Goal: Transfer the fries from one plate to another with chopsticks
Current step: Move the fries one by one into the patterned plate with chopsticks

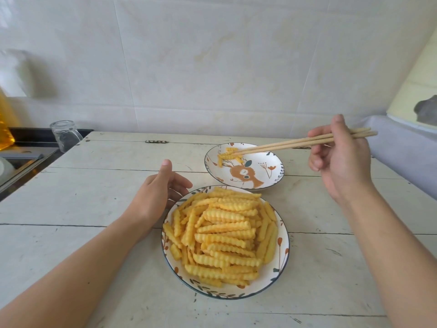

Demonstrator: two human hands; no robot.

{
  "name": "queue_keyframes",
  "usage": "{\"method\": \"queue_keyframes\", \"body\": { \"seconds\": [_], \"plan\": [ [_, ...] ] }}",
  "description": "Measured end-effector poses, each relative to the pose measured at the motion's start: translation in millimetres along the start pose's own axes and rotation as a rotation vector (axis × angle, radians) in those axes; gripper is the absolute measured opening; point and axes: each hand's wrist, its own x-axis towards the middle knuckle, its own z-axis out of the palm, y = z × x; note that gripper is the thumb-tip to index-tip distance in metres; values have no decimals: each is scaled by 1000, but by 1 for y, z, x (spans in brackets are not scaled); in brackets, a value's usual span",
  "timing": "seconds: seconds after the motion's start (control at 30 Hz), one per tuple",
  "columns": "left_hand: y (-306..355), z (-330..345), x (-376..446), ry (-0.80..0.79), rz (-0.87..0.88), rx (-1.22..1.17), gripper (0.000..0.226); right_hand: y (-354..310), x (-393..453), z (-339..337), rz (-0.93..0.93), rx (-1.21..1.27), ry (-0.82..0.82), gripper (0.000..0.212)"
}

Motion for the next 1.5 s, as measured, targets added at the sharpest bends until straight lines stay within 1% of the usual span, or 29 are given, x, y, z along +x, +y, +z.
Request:
{"method": "queue_keyframes", "body": {
  "seconds": [0.07, 0.13, 0.33, 0.53, 0.63, 0.7, 0.77, 0.83, 0.9, 1.0, 1.2, 1.37, 1.43, 1.5],
  "plan": [
    [0, 0, 0, 1, 4, 4, 77, 12, 2, 0, -63, -121, 41, 46],
    [0, 0, 0, 0, 8, 6, 76, 28, -1, 6, -83, -218, 19, 43],
    [1, 1, 0, -2, 11, 8, 76, 51, -18, 40, -105, -319, -50, 35],
    [2, 1, -1, -8, 11, 4, 76, 55, -29, 52, -182, -452, -126, 38],
    [1, 0, 0, -2, 9, -3, 76, 47, -26, 51, -164, -362, -71, 43],
    [1, 0, 0, -3, 12, -4, 76, 33, -22, 46, -140, -247, -15, 49],
    [0, 0, 0, -3, 12, -1, 76, 15, -20, 39, -97, -105, -5, 55],
    [0, 0, 0, -2, 13, 3, 76, -1, -22, 31, -20, 57, -62, 59],
    [-1, 0, 1, 1, 9, 0, 76, -11, -26, 26, 37, 142, -161, 60],
    [0, 0, 1, -5, 0, -11, 76, -17, -31, 24, 55, 157, -263, 60],
    [0, 0, 1, -8, 3, 2, 77, -17, -39, 32, 56, 152, -346, 59],
    [0, 0, 0, -6, -2, 0, 77, -18, -44, 36, 1, 93, -396, 54],
    [0, 0, 0, -7, -1, -4, 77, -21, -43, 35, -22, 86, -383, 52],
    [-1, 0, 1, -9, -2, -11, 77, -21, -38, 33, -36, 93, -282, 53]
  ]
}}
